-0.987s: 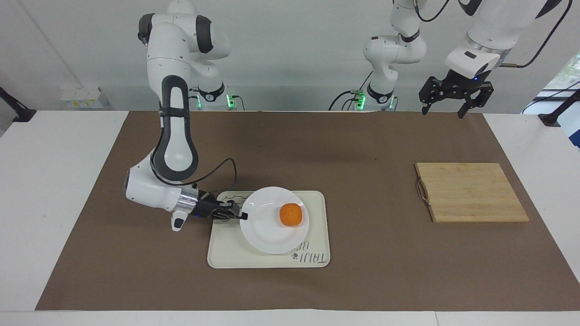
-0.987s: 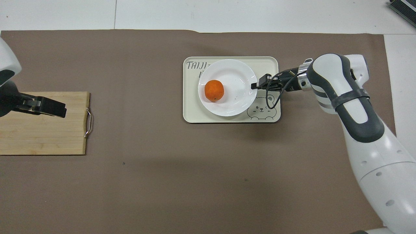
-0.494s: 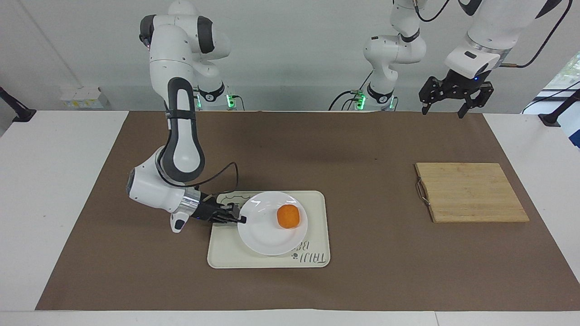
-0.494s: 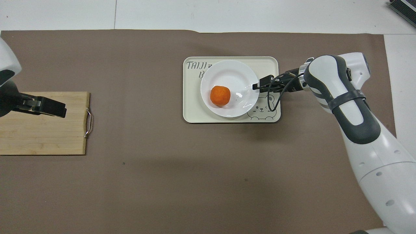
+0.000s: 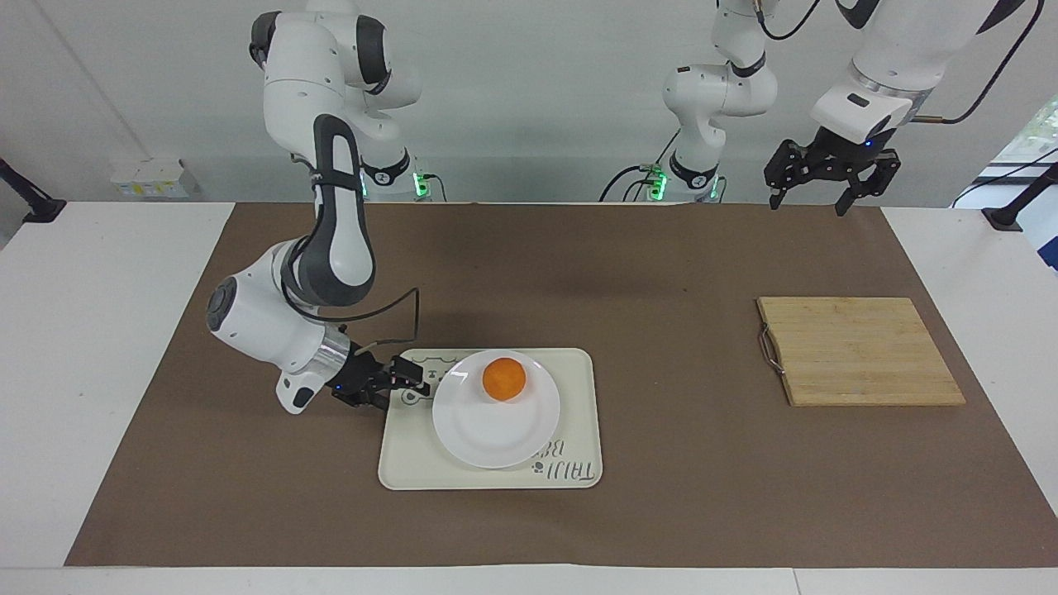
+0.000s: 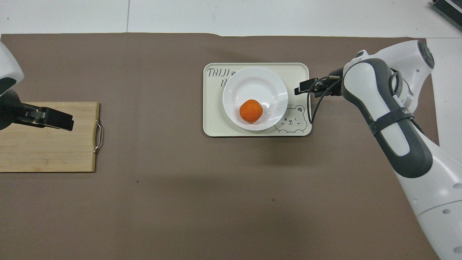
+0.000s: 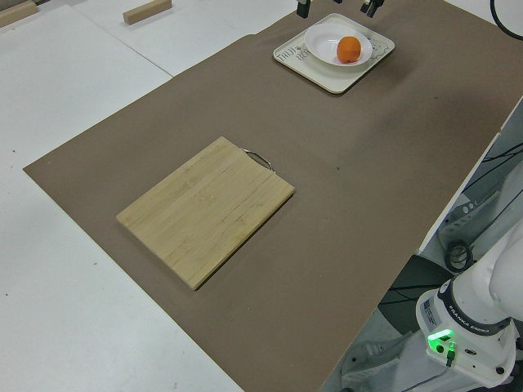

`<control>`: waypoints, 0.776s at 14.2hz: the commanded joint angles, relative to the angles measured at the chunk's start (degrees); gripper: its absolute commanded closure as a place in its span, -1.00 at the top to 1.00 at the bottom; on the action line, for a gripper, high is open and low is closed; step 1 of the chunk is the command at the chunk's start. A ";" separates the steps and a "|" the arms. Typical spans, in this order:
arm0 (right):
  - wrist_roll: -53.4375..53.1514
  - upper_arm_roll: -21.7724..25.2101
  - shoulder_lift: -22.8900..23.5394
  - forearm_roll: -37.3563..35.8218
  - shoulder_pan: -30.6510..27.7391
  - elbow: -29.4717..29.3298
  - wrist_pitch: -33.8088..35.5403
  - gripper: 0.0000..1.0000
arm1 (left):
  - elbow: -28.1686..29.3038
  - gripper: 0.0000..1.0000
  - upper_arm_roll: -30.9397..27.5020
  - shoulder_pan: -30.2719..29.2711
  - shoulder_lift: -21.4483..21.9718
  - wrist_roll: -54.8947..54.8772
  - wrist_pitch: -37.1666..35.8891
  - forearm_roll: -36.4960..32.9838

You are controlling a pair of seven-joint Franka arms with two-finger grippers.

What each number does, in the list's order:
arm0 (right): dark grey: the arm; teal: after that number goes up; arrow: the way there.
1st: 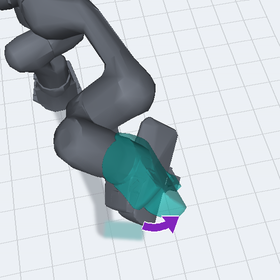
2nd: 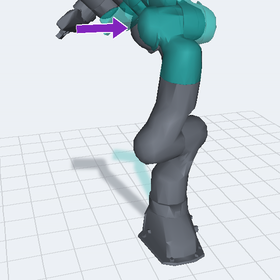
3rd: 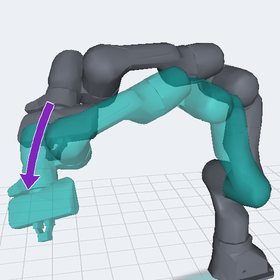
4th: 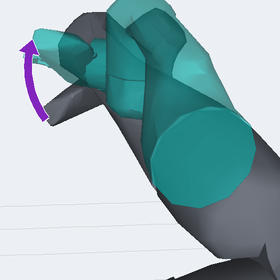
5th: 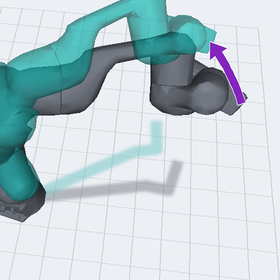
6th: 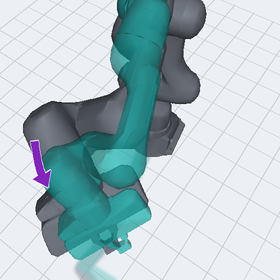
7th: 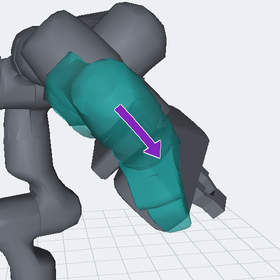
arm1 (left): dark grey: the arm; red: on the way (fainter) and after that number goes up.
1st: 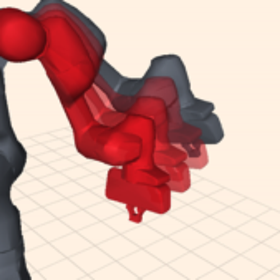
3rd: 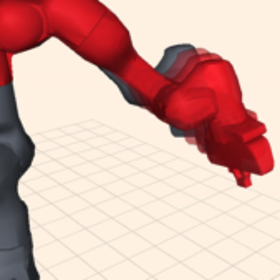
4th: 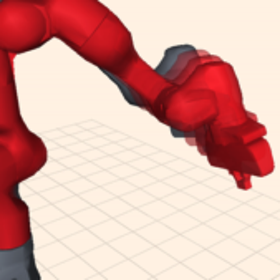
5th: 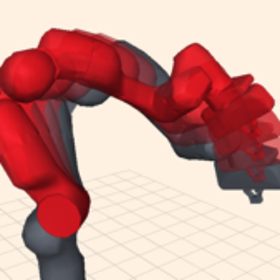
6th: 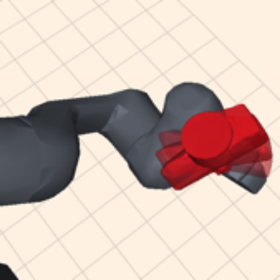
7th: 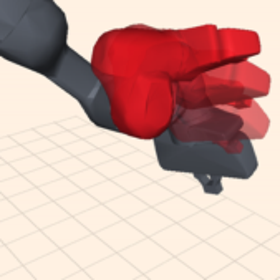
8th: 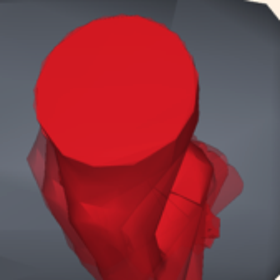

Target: Place orange and plate with both arms

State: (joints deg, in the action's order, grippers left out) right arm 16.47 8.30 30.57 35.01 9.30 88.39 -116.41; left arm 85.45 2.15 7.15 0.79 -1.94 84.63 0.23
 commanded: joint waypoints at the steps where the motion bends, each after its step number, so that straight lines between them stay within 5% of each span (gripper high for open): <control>1: -6.69 -0.13 -3.66 -10.80 0.02 1.00 -0.57 1.00 | 1.12 1.00 0.66 -0.74 1.05 0.27 0.44 -0.93; 11: -15.58 0.05 -15.79 -28.33 -3.40 0.99 9.86 1.00 | 1.38 1.00 0.75 -0.47 1.23 0.18 0.18 -0.76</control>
State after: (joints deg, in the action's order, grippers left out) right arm 3.68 8.80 18.07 8.46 7.50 88.36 -109.88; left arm 85.45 2.33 7.15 0.79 -1.94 84.62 0.23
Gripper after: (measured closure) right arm 0.000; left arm 0.000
